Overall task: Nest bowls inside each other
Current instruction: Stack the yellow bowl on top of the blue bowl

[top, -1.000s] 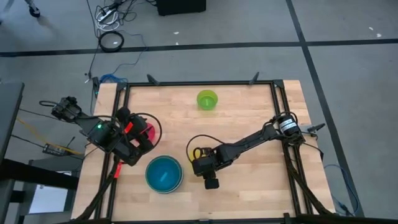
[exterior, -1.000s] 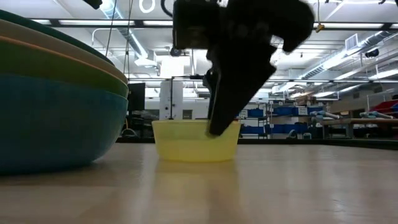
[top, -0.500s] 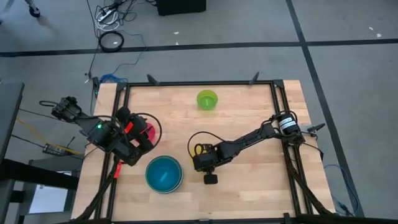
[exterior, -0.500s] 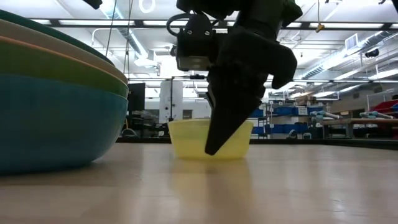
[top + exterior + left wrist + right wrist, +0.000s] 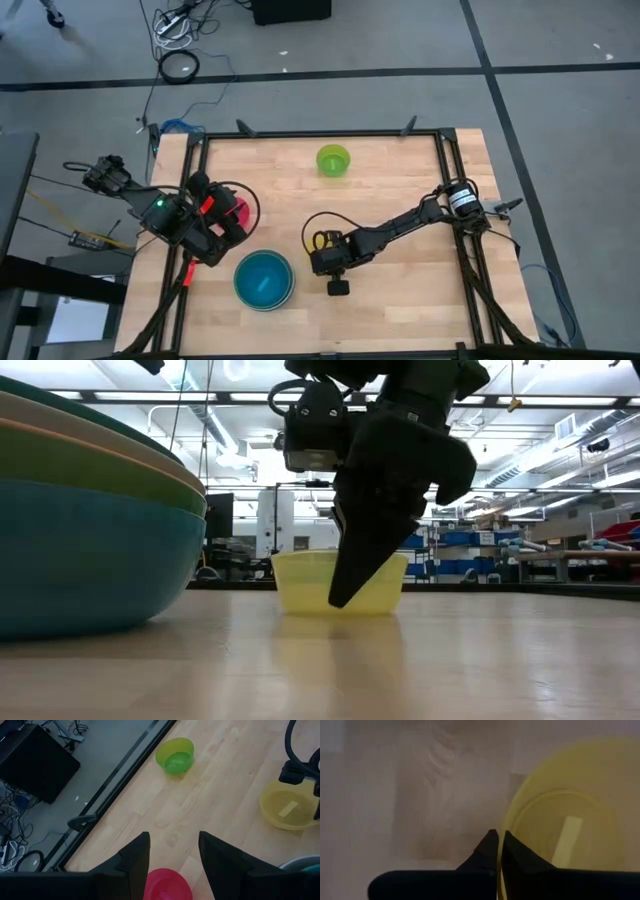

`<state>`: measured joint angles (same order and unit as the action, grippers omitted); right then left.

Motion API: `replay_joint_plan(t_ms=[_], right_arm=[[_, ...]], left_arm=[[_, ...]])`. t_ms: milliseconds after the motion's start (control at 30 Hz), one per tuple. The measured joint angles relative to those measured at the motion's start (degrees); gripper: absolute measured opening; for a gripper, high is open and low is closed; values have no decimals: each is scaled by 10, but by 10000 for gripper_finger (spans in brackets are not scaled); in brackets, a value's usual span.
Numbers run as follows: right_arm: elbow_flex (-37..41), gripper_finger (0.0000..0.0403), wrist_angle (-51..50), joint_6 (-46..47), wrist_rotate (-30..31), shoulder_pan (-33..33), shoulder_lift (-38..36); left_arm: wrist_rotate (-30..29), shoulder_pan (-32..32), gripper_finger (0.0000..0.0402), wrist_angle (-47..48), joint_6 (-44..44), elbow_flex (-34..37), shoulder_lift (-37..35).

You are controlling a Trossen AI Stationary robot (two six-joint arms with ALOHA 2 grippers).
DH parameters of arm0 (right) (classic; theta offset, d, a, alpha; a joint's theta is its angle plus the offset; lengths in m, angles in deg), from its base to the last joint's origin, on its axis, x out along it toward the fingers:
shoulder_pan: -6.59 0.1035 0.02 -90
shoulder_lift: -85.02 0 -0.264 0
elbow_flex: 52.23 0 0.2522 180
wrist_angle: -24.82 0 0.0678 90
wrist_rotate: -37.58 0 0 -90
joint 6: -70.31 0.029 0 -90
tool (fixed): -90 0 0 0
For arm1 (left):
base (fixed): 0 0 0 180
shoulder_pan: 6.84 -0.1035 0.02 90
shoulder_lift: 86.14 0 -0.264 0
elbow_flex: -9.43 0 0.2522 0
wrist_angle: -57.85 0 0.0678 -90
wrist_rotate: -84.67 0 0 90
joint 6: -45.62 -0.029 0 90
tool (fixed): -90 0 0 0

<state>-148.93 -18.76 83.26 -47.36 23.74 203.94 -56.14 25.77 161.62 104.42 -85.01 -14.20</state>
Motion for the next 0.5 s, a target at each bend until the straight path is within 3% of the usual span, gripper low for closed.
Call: replay_joint_plan(t_ms=[300, 400, 500], right_arm=[[-31, 0, -6, -28, 85, 12, -55], [-40, 0, 22, -42, 77, 15, -83], [-54, 0, 83, -60, 28, 15, -101]], left_arm=[[0, 0, 177, 0, 0, 0, 0], [-1, 0, 177, 0, 0, 0, 0], [-11, 0, 177, 0, 0, 0, 0]])
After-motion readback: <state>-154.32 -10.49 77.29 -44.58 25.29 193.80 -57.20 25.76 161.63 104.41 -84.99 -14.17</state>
